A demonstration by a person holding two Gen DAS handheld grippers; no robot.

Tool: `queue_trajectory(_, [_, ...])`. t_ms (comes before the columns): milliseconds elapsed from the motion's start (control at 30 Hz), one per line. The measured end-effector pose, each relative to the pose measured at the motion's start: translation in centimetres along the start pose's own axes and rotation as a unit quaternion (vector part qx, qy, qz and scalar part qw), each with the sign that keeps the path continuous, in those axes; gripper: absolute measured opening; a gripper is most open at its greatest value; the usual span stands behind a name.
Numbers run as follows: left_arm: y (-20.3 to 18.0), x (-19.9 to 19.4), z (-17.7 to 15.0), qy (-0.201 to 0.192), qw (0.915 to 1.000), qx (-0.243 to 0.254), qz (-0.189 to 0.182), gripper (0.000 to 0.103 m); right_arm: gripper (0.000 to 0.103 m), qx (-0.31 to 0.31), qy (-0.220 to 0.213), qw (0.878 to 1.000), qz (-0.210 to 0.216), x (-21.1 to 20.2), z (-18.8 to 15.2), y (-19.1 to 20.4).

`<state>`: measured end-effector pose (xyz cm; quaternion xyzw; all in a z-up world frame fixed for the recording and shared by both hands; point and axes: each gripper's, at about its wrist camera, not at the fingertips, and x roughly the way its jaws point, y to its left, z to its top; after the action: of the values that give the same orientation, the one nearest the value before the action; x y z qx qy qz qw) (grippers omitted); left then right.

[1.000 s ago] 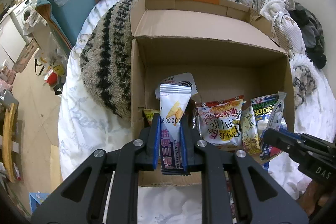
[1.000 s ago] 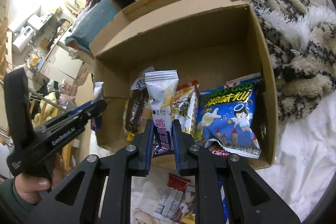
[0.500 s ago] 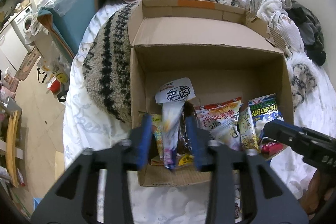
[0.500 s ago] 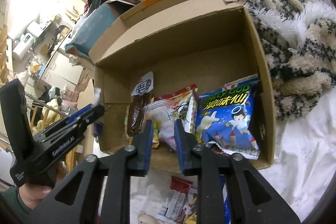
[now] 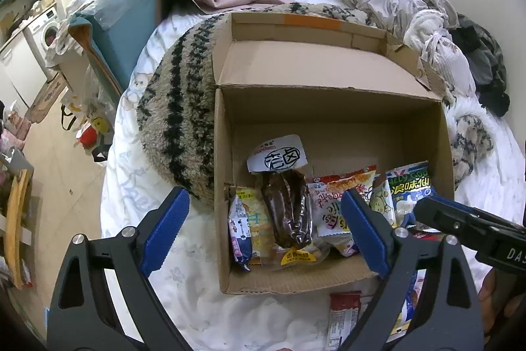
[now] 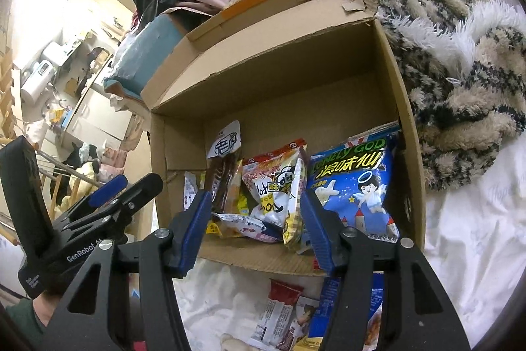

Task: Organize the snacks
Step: 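Withdraw both tools from the box toward the remaining snacks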

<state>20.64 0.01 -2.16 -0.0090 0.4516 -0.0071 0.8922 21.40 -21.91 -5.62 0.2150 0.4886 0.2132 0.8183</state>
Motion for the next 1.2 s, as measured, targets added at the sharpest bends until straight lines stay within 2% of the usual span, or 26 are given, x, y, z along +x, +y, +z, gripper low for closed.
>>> queue_trajectory(100, [0.3,-0.4,0.0,-0.007,0.9999,-0.006,-0.004,0.092,0.065,-0.001,-0.004,1.0,0.001,-0.2,0.0,0.2])
queue_trajectory(167, [0.6,-0.8,0.0,-0.011,0.9998,-0.011,-0.013,0.092,0.081,-0.008,-0.013,1.0,0.003,-0.6,0.0,0.6])
queue_trajectory(233, [0.8,-1.3,-0.1,-0.017,0.9996,-0.014,-0.018,0.092,0.085,-0.022,-0.028,0.999,-0.005,-1.2,-0.1,1.2])
queue_trajectory(333, [1.1,-2.1,-0.2,-0.025,0.9994,-0.015,-0.019,0.092,0.085,-0.032,-0.033,0.999,-0.007,-1.8,-0.3,1.6])
queue_trajectory(500, [1.6,-3.3,-1.0,-0.027,0.9993,-0.019,-0.017,0.092,0.085,-0.008,-0.038,0.999,-0.007,-3.2,-1.0,1.1])
queue_trajectory(733, [1.6,-4.3,-3.3,-0.006,0.9994,-0.02,-0.027,0.092,0.085,0.011,-0.043,0.999,-0.012,-5.5,-2.2,0.6])
queue_trajectory(900, [1.6,-5.0,-4.6,0.001,0.9993,-0.021,-0.031,0.092,0.085,0.015,-0.044,0.998,-0.032,-6.4,-3.6,0.4])
queue_trajectory(1200, [1.1,-5.2,-6.8,0.025,0.9989,-0.023,-0.031,0.092,0.085,0.045,-0.022,0.997,-0.056,-7.3,-6.3,-0.9])
